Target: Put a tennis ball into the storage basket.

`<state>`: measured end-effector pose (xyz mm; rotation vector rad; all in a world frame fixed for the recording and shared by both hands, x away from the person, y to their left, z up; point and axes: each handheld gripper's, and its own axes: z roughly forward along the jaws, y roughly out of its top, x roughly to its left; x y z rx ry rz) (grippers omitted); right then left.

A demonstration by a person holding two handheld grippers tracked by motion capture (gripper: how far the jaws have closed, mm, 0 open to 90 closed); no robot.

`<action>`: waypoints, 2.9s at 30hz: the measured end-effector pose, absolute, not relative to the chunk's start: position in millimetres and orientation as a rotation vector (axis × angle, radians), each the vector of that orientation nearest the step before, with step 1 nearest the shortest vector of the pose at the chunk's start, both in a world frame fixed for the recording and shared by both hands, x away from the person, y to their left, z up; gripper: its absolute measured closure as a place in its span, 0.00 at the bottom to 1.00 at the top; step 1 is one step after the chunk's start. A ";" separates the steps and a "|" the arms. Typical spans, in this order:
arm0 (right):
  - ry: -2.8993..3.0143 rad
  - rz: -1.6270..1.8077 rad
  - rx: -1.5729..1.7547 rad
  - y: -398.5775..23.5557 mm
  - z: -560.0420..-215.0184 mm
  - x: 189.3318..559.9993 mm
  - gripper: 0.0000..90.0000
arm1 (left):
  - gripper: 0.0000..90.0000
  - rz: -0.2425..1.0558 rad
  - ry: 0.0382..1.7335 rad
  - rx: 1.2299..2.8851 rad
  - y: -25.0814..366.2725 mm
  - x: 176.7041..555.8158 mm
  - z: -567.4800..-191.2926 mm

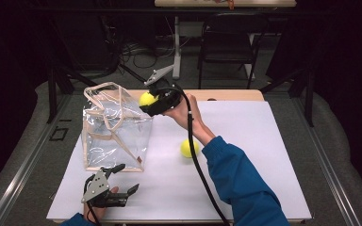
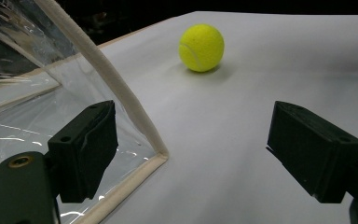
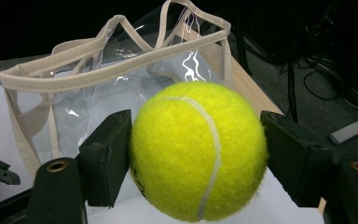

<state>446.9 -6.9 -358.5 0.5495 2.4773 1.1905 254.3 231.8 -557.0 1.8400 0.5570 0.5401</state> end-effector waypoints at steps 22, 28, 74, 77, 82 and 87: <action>2.473 1.190 0.532 7.7 -348.6 451.4 0.30 | 0.18 0.538 0.555 1.836 232.7 254.6 -556.8; 2.491 1.167 0.519 19.8 -342.8 454.7 0.30 | 0.18 0.538 0.553 1.835 232.8 254.7 -556.7; 2.494 1.166 0.462 48.0 -327.3 456.2 0.30 | 0.18 0.533 0.558 1.824 234.2 255.2 -556.7; 2.493 1.169 0.462 49.3 -326.5 456.0 0.30 | 0.18 0.533 0.558 1.823 234.2 255.0 -556.6; 2.484 1.182 0.452 52.6 -324.8 455.7 0.30 | 0.18 0.533 0.559 1.823 234.2 255.0 -556.5; 2.475 1.201 0.449 55.8 -323.9 455.6 0.30 | 0.18 0.528 0.556 1.823 234.6 255.0 -556.5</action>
